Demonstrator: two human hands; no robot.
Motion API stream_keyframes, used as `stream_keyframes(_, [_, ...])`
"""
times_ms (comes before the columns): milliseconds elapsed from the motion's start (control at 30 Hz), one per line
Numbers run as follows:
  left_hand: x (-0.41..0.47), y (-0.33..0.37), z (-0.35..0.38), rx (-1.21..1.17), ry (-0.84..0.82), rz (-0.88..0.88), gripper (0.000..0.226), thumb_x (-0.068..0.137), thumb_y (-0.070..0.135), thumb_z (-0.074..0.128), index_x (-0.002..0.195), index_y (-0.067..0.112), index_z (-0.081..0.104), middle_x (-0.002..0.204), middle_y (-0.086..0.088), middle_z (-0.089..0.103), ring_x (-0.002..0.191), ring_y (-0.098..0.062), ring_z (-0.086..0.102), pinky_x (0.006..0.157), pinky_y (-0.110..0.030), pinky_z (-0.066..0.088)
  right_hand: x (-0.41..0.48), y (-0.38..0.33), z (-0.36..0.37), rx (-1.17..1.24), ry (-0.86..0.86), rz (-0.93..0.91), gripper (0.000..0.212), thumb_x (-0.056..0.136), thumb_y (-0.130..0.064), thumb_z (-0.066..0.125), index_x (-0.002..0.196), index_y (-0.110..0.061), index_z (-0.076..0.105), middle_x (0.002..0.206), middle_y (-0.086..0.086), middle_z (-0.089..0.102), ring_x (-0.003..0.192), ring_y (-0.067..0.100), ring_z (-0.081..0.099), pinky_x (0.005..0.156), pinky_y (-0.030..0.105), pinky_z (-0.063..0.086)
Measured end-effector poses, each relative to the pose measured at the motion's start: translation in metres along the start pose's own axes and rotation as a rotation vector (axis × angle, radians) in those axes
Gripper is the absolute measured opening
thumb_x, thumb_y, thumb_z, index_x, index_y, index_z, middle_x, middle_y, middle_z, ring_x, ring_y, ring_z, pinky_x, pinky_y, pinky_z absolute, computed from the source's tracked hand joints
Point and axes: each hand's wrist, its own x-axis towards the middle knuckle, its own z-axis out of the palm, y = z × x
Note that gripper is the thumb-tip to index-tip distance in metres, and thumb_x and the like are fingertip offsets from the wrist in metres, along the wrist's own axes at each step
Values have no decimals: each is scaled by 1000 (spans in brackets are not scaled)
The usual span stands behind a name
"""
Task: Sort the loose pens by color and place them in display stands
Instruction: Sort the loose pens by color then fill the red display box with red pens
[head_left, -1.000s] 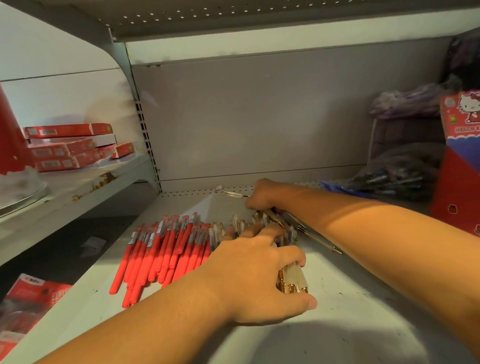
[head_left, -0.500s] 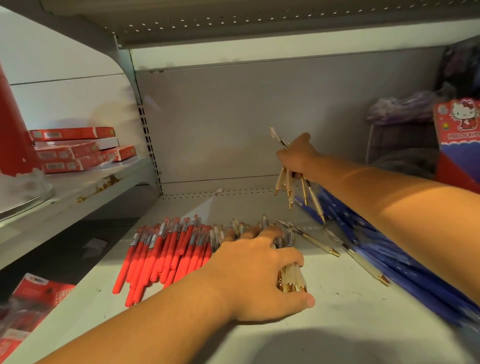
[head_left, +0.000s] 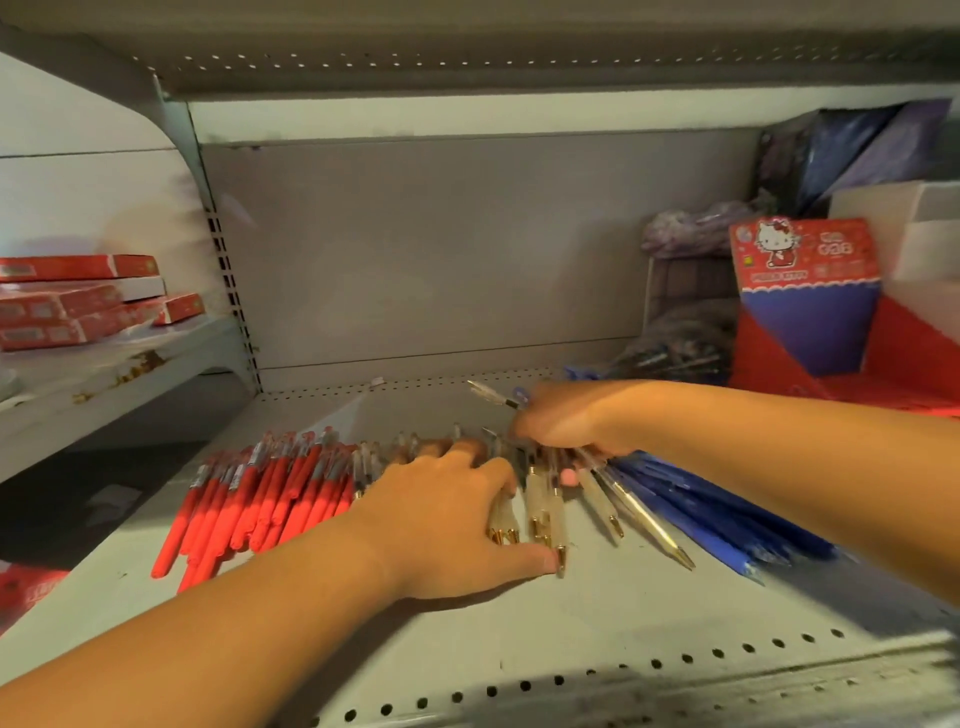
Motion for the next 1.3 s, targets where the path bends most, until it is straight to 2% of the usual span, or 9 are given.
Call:
stream_keyframes(167, [-3, 5, 2, -41, 38, -17, 88, 56, 101, 34, 116, 36, 30, 103, 11, 45, 88, -16, 45, 76, -38, 41, -12, -5, 3, -59, 62, -75, 21, 95, -20, 52, 77, -12, 58, 64, 3, 61, 39, 11, 57, 38, 22, 48])
stream_keyframes(333, [-1, 6, 9, -6, -20, -26, 112, 52, 105, 21, 146, 46, 7, 147, 0, 41, 128, -32, 44, 104, -53, 36, -20, 6, -2, 16, 41, 32, 26, 102, -25, 46, 94, -3, 58, 65, 9, 57, 31, 11, 51, 35, 16, 41])
stream_keyframes(467, [1, 13, 8, 81, -12, -55, 120, 53, 104, 12, 147, 30, 26, 146, -5, 42, 130, -34, 41, 106, -58, 31, -31, 7, -4, -41, 36, -8, 29, 101, -17, 42, 76, -5, 53, 60, 8, 50, 44, 16, 48, 50, 24, 44])
stream_keyframes(567, [3, 15, 7, 127, 32, -30, 121, 54, 103, 11, 139, 22, 39, 139, -4, 49, 124, -30, 45, 103, -55, 33, -33, 3, 2, -44, 98, -3, 16, 99, -12, 47, 95, -3, 59, 69, 10, 55, 51, 18, 51, 48, 24, 44])
stream_keyframes(700, [2, 14, 11, 92, 90, 22, 111, 62, 100, 17, 148, 28, 20, 140, 1, 45, 121, -25, 46, 99, -48, 38, -30, 5, 11, 135, 99, 13, 16, 98, -9, 46, 105, 0, 58, 75, 13, 51, 55, 19, 46, 48, 25, 39])
stream_keyframes(867, [3, 13, 10, 110, 70, 92, 96, 69, 95, 12, 149, 42, 10, 147, 4, 38, 125, -25, 44, 101, -49, 39, -35, 14, 4, 472, 50, -52, 42, 90, 8, 43, 130, 6, 51, 128, 28, 54, 96, 32, 57, 83, 33, 49])
stream_keyframes(933, [3, 12, 10, 130, 64, 99, 93, 71, 94, 9, 148, 43, 18, 142, 6, 41, 122, -24, 45, 98, -48, 40, -39, 15, 0, 494, 69, -111, 52, 86, 13, 43, 135, -2, 51, 135, 25, 48, 96, 30, 55, 81, 34, 49])
stream_keyframes(1100, [6, 14, 9, 153, 87, 90, 85, 78, 88, 12, 143, 37, 32, 141, 8, 46, 119, -22, 50, 96, -46, 43, -59, 21, -16, -70, 1, -243, 78, 83, -10, 66, 150, -30, 32, 146, 5, 45, 124, 26, 51, 101, 41, 49])
stream_keyframes(1300, [12, 15, 9, 166, 99, 82, 87, 75, 91, 13, 138, 37, 40, 134, 8, 53, 114, -21, 54, 91, -44, 46, -76, 38, -11, -289, 55, -264, 59, 72, -39, 84, 119, -25, 51, 103, -5, 63, 90, 13, 64, 80, 32, 56])
